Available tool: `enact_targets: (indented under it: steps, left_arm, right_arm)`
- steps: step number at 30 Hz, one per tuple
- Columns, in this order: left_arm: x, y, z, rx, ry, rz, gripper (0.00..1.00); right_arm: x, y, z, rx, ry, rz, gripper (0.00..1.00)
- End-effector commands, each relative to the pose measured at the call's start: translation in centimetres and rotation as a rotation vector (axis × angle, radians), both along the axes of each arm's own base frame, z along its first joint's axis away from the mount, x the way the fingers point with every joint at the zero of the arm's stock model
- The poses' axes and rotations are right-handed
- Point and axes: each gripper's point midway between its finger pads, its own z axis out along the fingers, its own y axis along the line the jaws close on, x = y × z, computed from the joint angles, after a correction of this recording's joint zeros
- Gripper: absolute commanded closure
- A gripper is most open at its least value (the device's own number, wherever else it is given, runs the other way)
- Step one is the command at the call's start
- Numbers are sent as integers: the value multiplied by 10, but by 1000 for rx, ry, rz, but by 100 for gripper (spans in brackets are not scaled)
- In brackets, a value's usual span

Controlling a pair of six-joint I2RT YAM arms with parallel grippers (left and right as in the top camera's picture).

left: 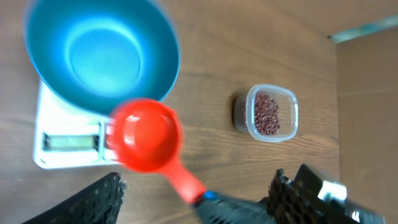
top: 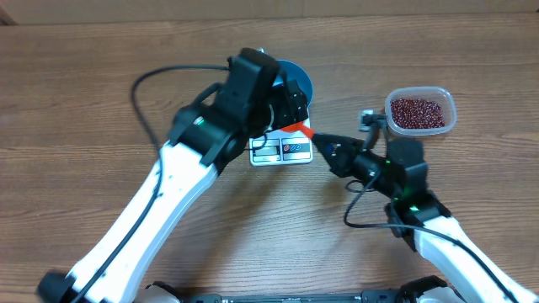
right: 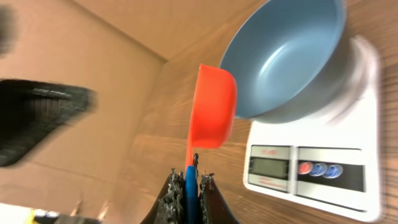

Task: Scoop item into bowl and weigh 150g on scale
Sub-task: 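Release the scoop from the left gripper and carry it right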

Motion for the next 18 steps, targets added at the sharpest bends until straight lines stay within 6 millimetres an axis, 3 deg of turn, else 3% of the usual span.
enact_targets:
  steps: [1,5,11,18]
  left_arm:
    - [-2,21,33,158,-198,-94,16]
    - [-5,26,33,223,-228,-138,0]
    - [-3,31,9,314,-175,-136,0]
    - [-6,20,-27,431,-108,-171,0]
  right_arm:
    - [2,-20,32,-26,-115,-39,96]
    - [-3,-45,45,-58,-151,-96,97]
    - [-12,-72,58,-105,-186,-173,96]
    - [-18,-110,53,-340,-96,-318,96]
